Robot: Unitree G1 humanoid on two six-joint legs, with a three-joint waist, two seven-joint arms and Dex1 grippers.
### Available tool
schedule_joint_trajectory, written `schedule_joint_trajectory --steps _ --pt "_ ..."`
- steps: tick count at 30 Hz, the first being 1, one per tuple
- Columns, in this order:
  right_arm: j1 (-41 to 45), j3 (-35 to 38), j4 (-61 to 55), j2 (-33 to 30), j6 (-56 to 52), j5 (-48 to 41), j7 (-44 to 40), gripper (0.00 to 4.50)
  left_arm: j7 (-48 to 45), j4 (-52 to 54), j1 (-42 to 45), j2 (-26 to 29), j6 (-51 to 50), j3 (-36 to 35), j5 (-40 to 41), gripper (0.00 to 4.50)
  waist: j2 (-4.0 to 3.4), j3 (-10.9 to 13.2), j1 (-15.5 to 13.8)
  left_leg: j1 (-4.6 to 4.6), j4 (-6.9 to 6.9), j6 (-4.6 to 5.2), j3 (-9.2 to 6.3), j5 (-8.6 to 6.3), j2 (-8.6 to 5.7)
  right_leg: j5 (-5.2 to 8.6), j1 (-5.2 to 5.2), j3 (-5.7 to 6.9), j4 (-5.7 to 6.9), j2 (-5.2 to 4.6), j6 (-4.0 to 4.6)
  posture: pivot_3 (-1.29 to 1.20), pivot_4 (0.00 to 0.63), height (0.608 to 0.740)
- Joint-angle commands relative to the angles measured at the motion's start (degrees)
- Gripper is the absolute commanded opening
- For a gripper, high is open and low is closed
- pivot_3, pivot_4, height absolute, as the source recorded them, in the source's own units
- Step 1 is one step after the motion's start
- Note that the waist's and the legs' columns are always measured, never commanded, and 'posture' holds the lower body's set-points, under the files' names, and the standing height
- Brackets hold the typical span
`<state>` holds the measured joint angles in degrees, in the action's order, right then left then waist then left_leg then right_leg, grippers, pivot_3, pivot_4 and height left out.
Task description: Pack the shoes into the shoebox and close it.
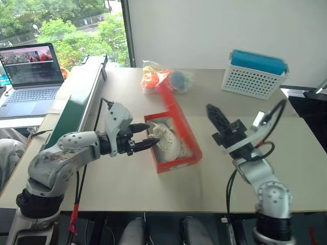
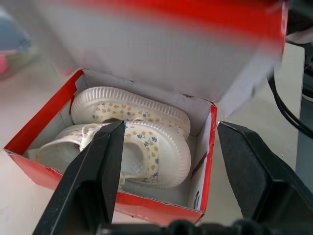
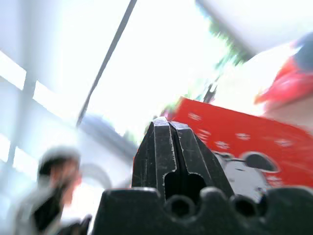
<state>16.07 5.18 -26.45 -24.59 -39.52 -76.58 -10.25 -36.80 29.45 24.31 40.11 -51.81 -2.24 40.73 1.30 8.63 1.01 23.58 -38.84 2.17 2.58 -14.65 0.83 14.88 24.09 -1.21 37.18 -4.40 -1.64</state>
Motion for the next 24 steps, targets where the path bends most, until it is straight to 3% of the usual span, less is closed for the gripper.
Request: schedule_joint_trajectory --steps 1,4,7,15,20,24 --pt "10.7 -8.5 3.5 -7.0 -9.2 7.8 -7.5 0.03 1.5 3.6 -1.0 0.7 -0.9 -3.5 1.6 3.19 0.03 0.0 0.4 -0.02 -0.01 0.0 0.01 0.0 0.01 -0.01 -0.03 0.0 -0.01 0.02 0.01 0.0 0.15 0.74" --pt "19.0 -16.6 11.9 -7.2 -10.0 19.9 -9.6 0.03 2.6 4.6 -2.4 1.0 -1.6 -5.2 2.0 3.19 0.06 0.0 0.3 -0.11 -0.03 0.02 0.03 0.01 0.03 -0.04 -0.08 0.01 -0.01 0.09 0.06 0.0 0.15 0.74" --pt "25.9 -22.4 24.0 -2.2 -9.9 29.4 -9.7 0.03 4.3 5.5 -4.2 1.0 -1.9 -7.2 2.3 3.19 0.08 0.0 0.0 0.01 -0.04 0.01 0.01 0.02 0.02 -0.04 0.03 0.05 -0.01 0.09 0.06 0.0 0.15 0.74" --pt "33.5 -32.2 48.3 4.2 -4.6 49.1 -20.9 0.03 9.1 9.3 -11.0 -0.1 -1.8 -10.7 2.7 3.19 0.1 0.0 -0.2 0.21 -0.13 0.01 0.03 0.02 -0.03 -0.09 0.11 0.09 -0.01 -0.04 0.01 0.0 0.15 0.74" --pt "32.0 -33.9 51.8 3.7 -6.0 54.6 -26.7 0.03 12.4 11.9 -16.8 -1.9 -0.9 -12.5 2.1 3.19 0.12 -0.1 -0.3 -0.23 -0.07 -0.01 -0.02 0.02 -0.01 -0.11 -0.25 0.11 0.01 -0.1 0.04 0.0 0.15 0.74" --pt "29.8 -28.6 48.6 4.2 -8.1 53.8 -26.6 0.03 15.6 12.1 -21.1 -4.6 1.2 -12.2 -0.4 3.19 0.13 -0.2 -0.4 -0.86 0.12 -0.01 -0.19 -0.02 -0.02 -0.1 -0.97 0.27 -0.18 -0.3 0.06 0.0 0.15 0.74"
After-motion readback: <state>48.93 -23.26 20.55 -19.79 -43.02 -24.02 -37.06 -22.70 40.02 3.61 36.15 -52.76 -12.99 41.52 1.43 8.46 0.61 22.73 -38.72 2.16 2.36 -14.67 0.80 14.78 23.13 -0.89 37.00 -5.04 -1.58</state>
